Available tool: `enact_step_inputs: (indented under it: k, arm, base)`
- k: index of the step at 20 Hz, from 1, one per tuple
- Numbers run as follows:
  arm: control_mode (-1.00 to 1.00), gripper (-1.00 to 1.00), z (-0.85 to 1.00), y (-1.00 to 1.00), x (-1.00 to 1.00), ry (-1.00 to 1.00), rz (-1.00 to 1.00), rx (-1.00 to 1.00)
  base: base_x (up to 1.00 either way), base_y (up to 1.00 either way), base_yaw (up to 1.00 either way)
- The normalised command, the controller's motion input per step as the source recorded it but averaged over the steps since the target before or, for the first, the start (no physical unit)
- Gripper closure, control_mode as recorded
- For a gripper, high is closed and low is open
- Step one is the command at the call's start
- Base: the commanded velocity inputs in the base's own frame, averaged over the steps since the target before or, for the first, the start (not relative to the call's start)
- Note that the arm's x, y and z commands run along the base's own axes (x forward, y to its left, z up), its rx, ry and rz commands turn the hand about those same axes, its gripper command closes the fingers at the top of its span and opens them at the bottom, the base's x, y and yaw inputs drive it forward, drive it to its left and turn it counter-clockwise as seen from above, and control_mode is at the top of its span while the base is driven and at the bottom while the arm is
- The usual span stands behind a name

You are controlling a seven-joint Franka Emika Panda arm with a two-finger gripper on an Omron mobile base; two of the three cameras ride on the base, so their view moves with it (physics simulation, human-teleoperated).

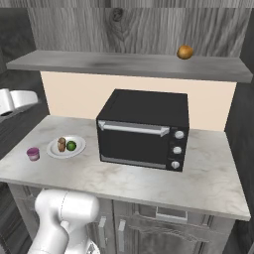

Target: Pick the avocado and bread from the counter and place them on the plate. Then pick the jam from the cabinet and place it next to the plate. Lastly close the cabinet door.

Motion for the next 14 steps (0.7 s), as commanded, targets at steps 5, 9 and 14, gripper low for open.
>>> enact_step_inputs:
  k: [5,9,14]
  arm:
    - [-1.00,-1.00,0.00,-0.56,-0.23,-0.21,-0.10,-0.17]
    - [-1.00,-1.00,0.00,-0.30,-0.30,-0.22,-0.04,-0.14]
    - [-1.00,-1.00,0.00,-0.32,-0.04,0.00,-0.02,0.00]
  base:
    - [0.00,0.00,0.00]
    - [0.00,0.00,0.00]
    - [0.00,0.00,0.00]
